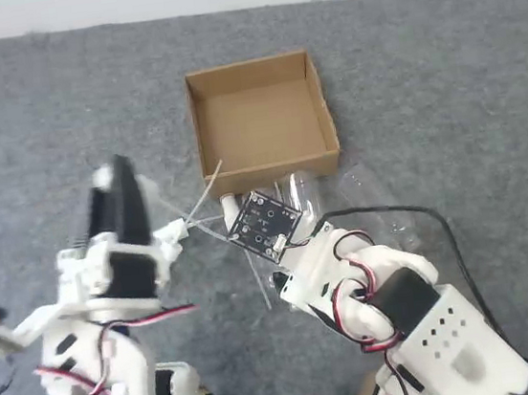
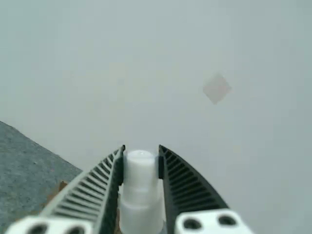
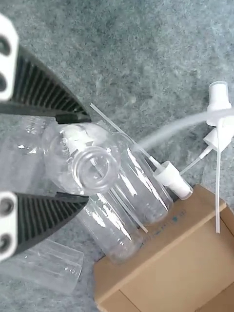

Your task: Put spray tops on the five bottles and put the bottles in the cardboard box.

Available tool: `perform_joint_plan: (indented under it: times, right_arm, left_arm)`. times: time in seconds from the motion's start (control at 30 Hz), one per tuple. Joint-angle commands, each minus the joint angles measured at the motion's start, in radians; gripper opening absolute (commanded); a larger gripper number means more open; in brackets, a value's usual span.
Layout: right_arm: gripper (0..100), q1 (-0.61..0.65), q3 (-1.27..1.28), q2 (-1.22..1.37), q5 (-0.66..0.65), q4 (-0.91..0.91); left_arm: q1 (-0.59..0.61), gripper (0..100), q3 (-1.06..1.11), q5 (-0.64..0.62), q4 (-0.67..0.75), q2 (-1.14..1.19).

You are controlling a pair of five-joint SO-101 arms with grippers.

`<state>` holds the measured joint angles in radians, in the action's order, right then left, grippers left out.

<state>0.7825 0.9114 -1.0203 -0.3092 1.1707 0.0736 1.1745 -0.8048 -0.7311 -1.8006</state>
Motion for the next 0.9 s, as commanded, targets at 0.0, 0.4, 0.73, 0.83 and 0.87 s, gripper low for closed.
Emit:
perform_joint_plan:
  times: [0.0, 0.4, 0.73, 0.83, 0.87]
  right_arm:
    - [7.0, -0.018, 0.038, 0.012, -0.008, -0.105]
    - [7.2, 0.056, 0.124, 0.015, -0.003, -0.216]
    - [7.2, 0.058, 0.135, 0.119, -0.002, -0.297]
    - [7.2, 0.058, 0.098, 0.206, -0.005, -0.306]
    - [7.2, 0.058, 0.084, 0.229, -0.005, -0.306]
  left_arm:
    - [0.206, 1, -0.005, -0.103, 0.034, -0.018]
    - [0.354, 1, 0.036, -0.169, 0.035, -0.018]
    - [0.358, 1, 0.038, -0.17, 0.035, -0.018]
    - [0.358, 1, 0.039, -0.17, 0.035, -0.018]
    - [0.358, 1, 0.039, -0.17, 0.035, -0.018]
